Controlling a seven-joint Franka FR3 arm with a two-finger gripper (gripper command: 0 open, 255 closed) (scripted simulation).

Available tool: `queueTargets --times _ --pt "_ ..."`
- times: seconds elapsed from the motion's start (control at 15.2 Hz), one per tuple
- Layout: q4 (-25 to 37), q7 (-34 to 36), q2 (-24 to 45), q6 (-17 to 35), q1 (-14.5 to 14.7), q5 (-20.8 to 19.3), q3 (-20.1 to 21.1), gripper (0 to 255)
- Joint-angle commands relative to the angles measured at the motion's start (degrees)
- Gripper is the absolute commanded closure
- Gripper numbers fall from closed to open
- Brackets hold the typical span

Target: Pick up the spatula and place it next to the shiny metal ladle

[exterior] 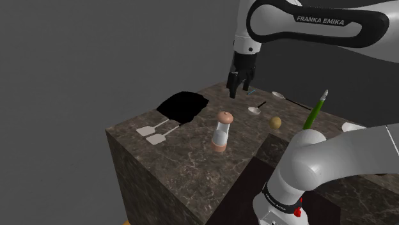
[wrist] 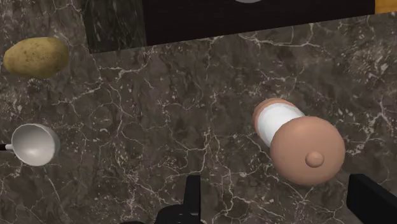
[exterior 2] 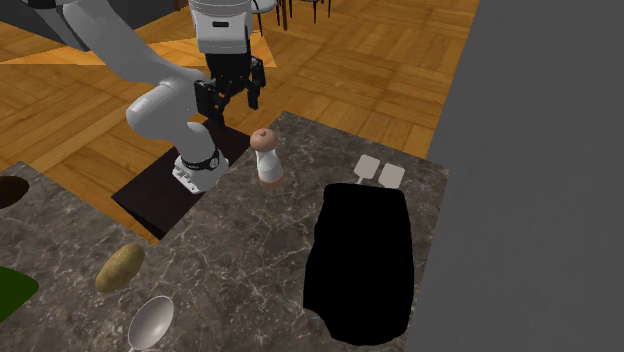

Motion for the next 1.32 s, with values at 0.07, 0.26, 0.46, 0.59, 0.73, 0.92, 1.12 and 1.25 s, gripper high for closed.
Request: queueTargets --times 0.07,0.26,0.46,0.59,0.73,0.92,1.12,1.25 --pt "-0.93 3.26 0.29 1.23 -0.30 1.17 1.32 0" --pt "-3.05 12.87 1.97 5.27 -1.28 4.62 5.40 0" --pt "-4.15 22.33 4.86 9.71 -2.23 7.67 9.41 0" --pt "-4.31 28.53 7.41 12.83 -3.00 9.41 12.09 0" --pt "-4.00 34.69 10.43 16.01 -3.85 10.81 14.70 0" --pt "-2.72 43.93 15.71 20.77 -5.36 12.10 18.42 0" --pt "-0.49 53.24 21.72 25.30 -7.18 12.27 21.93 0" --pt "1.46 59.56 26.05 28.10 -8.51 11.67 24.08 0"
